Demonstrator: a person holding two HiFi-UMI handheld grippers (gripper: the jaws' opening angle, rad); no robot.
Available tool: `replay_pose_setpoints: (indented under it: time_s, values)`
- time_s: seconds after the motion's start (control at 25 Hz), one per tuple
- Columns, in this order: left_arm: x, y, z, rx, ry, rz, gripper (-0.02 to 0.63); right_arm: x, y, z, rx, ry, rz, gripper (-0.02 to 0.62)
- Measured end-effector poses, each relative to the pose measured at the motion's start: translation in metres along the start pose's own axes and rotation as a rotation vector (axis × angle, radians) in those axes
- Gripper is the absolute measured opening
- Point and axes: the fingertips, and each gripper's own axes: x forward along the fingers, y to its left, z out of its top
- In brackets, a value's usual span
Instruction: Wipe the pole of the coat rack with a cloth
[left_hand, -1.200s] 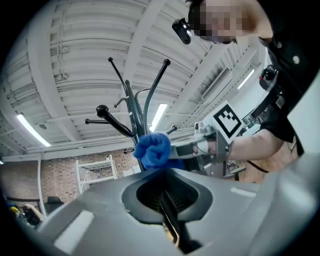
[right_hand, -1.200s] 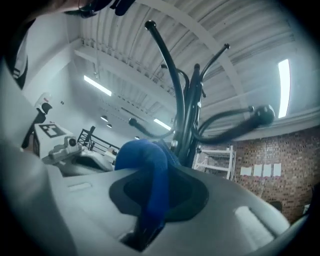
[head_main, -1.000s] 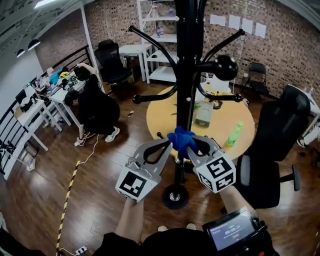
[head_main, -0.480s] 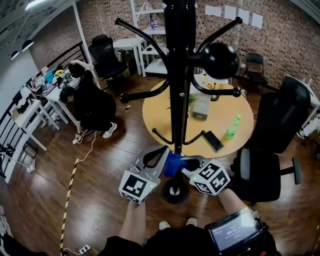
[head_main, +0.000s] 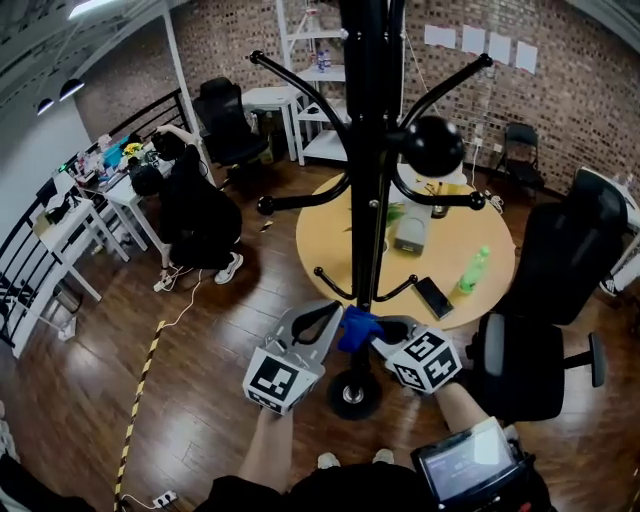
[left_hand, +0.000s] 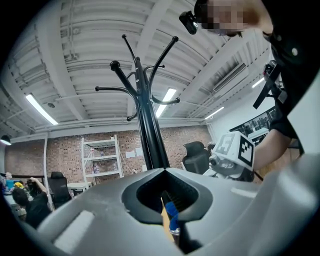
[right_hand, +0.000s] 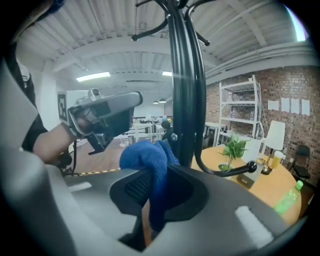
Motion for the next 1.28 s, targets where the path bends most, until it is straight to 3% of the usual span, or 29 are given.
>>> replay_pose_setpoints:
  time_s: [0.12,0.32,0.56,0.68,0.96,1.16,1.28]
  values:
    - [-0.001,0.007,0.003,0.002,0.000,0.027,0.003,-0.013,-0.012,0.036,-0.049,-0.096,-0.075,0.052]
    - [0.003,0.015,0.032,0.041,-0.053,0.041,0.003,-0.060,-0.007,0.140,-0.253,-0.302,-0.169,0.052]
    - [0.002,0.014,0.085,0.097,-0.160,0.044,0.003,-0.158,0.002,0.277,-0.269,-0.710,-0.273,0.052]
    - [-0.001,0.014,0.103,0.143,-0.171,0.038,0.003,-0.196,0.019,0.317,-0.269,-0.847,-0.216,0.052]
    - [-0.012,0.011,0.158,0.213,-0.283,0.062,0.003,-0.246,0.060,0.350,-0.308,-0.976,-0.093,0.051]
    - [-0.017,0.005,0.169,0.229,-0.290,0.083,0.003,-0.272,0.087,0.351,-0.341,-1.045,0.021,0.052]
    - [-0.016,0.005,0.166,0.218,-0.281,0.098,0.003,-0.262,0.083,0.346,-0.345,-1.022,0.027,0.052]
